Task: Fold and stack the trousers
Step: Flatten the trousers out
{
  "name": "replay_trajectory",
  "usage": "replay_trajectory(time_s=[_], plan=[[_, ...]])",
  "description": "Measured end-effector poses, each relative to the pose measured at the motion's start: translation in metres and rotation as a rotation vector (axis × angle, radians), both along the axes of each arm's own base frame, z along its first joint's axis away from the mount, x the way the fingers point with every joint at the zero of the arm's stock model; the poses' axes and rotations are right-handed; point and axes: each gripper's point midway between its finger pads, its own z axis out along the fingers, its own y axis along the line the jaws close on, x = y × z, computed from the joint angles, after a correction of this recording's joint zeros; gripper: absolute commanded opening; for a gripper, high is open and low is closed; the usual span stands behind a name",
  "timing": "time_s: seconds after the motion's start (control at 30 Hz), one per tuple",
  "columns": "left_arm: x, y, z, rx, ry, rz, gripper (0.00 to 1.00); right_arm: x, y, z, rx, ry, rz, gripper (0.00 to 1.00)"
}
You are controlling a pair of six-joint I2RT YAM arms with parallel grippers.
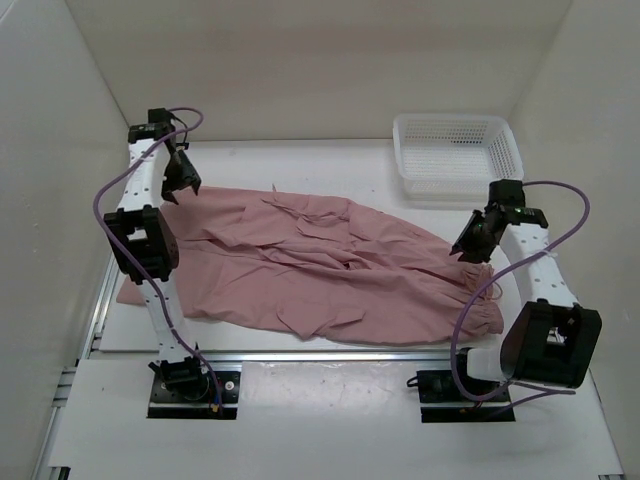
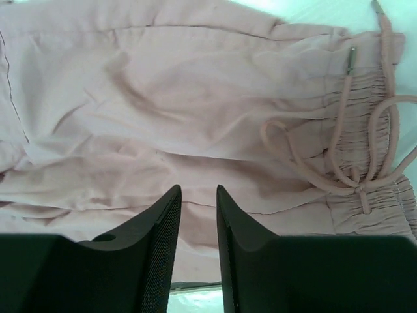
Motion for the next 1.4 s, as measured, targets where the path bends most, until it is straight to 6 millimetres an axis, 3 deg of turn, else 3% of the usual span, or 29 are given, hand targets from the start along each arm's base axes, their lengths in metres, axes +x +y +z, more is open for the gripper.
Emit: replay_trajectory(time_s=[0.17,0.3,0.5,0.6,0.73,0.83,0.93,1.03,1.13,1.2,1.27,1.4], plan=[[0.009,-0.047,-0.017,-0.054,0.02,-0.109,0.67,0.009,-0.005,-0.008,0.09,0.016,-0.068,0.38],[-0.002,-0.073,-0.052,-0.124,0.088,-0.157,0.67,0.012,-0.002,-0.033,0.127,0.108,-0.118,0.4],[-0.027,-0.077,-0.111,-0.174,0.24,-0.149,0.7,0.008,-0.014,-0.077,0.104,0.266,-0.237,0.41],[-0.031,-0.074,-0.116,-0.176,0.259,-0.145,0.71,0.015,-0.024,-0.094,0.056,0.331,-0.275,0.41],[-0.03,-0.066,-0.107,-0.174,0.244,-0.133,0.78,0.055,-0.042,-0.104,-0.003,0.325,-0.304,0.41],[-0.021,-0.056,-0.09,-0.172,0.209,-0.11,0.81,0.081,-0.053,-0.098,-0.043,0.271,-0.325,0.41],[0.008,-0.045,-0.054,-0.153,0.098,-0.089,0.81,0.092,-0.059,-0.082,-0.093,0.199,-0.334,0.41],[0.05,-0.038,-0.007,-0.13,-0.076,-0.075,0.81,0.096,-0.06,-0.05,-0.144,0.095,-0.328,0.43],[0.076,-0.032,0.013,-0.126,-0.176,-0.047,0.81,0.098,-0.059,-0.01,-0.165,-0.023,-0.311,0.43],[0.085,-0.028,0.003,-0.145,-0.181,-0.019,0.8,0.099,-0.063,0.008,-0.161,-0.08,-0.32,0.43],[0.09,-0.021,-0.021,-0.173,-0.155,0.018,0.8,0.099,-0.07,0.013,-0.135,-0.101,-0.341,0.43],[0.095,-0.004,-0.076,-0.207,-0.086,0.094,0.8,0.096,-0.086,-0.005,-0.044,-0.061,-0.391,0.43]])
